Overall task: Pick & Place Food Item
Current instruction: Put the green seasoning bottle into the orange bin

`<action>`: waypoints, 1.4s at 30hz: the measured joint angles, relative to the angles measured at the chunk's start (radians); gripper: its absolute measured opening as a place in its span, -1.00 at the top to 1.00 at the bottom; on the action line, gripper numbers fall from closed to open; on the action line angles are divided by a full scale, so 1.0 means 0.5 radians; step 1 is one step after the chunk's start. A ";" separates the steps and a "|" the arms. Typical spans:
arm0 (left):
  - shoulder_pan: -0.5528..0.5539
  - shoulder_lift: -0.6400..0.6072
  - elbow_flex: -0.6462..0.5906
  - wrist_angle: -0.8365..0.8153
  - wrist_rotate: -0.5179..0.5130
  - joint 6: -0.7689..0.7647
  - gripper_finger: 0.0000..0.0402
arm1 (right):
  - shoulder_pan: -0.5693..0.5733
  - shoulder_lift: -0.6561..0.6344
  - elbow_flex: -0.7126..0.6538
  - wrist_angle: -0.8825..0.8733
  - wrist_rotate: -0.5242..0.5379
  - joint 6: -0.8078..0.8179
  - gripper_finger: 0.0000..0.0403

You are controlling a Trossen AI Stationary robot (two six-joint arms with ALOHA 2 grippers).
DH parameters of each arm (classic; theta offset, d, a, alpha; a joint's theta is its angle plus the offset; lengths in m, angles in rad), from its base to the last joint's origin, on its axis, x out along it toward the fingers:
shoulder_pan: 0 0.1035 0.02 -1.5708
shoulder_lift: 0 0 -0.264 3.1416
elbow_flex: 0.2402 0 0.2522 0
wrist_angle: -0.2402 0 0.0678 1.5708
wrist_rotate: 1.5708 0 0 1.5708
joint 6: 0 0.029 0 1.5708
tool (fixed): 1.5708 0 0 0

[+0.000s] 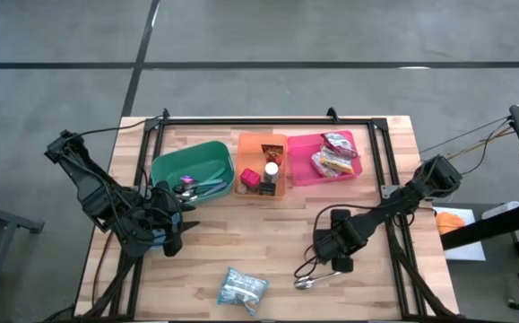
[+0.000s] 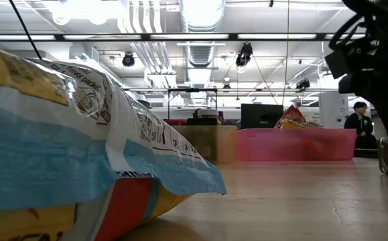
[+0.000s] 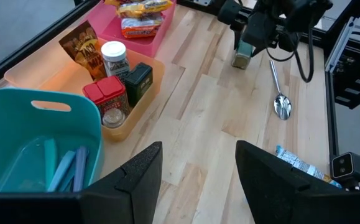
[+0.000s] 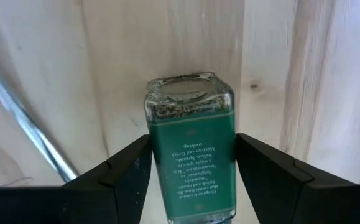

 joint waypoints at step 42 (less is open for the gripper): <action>0.000 0.000 0.000 0.224 0.001 -0.002 -0.03 | 0.015 0.002 -0.082 0.314 0.174 0.011 0.05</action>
